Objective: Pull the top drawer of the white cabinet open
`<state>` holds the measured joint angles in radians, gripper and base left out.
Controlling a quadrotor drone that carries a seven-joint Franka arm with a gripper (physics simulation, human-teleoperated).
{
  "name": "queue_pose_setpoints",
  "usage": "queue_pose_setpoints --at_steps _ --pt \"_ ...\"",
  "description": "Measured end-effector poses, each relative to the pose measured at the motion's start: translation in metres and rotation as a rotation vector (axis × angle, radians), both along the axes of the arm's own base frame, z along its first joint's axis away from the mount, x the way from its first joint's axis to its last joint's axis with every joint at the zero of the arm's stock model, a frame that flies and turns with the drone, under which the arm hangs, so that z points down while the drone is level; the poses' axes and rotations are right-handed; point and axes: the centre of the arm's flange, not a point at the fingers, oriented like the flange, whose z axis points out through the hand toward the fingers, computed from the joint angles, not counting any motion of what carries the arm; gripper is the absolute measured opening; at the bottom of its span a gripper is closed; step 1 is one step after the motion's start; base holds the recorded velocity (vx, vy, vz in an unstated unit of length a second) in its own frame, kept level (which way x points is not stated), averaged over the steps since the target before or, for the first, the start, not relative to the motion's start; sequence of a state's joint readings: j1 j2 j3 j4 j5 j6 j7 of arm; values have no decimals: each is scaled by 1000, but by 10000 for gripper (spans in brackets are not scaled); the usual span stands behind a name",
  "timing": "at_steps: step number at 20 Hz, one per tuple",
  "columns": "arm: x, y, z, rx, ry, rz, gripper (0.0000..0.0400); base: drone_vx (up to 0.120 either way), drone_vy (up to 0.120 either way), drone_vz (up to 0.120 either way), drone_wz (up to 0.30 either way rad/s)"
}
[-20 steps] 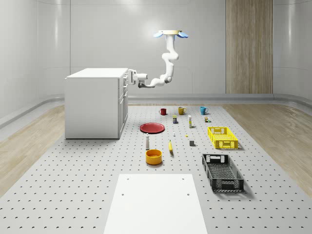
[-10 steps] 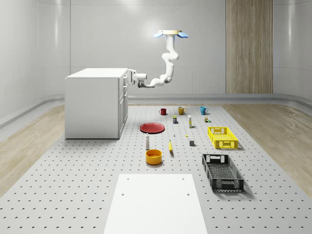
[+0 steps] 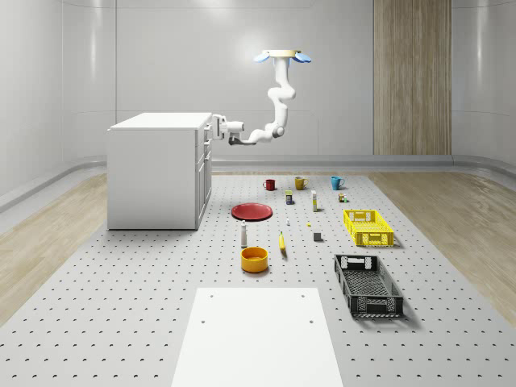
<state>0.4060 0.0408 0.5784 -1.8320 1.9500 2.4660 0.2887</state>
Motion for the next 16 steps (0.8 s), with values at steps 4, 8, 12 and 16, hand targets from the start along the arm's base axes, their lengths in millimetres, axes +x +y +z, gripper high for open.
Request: queue_pose_setpoints --at_steps 4,8,12,16 --pt "-6 -3 0 -7 -21 12 137 0 0 0 0" --pt "-11 -5 -2 -6 -6 22 129 0 0 0 0" --pt "-16 -10 0 -6 4 31 116 0 0 0 0" --pt "-19 -20 1 -5 2 33 115 0 0 0 0"
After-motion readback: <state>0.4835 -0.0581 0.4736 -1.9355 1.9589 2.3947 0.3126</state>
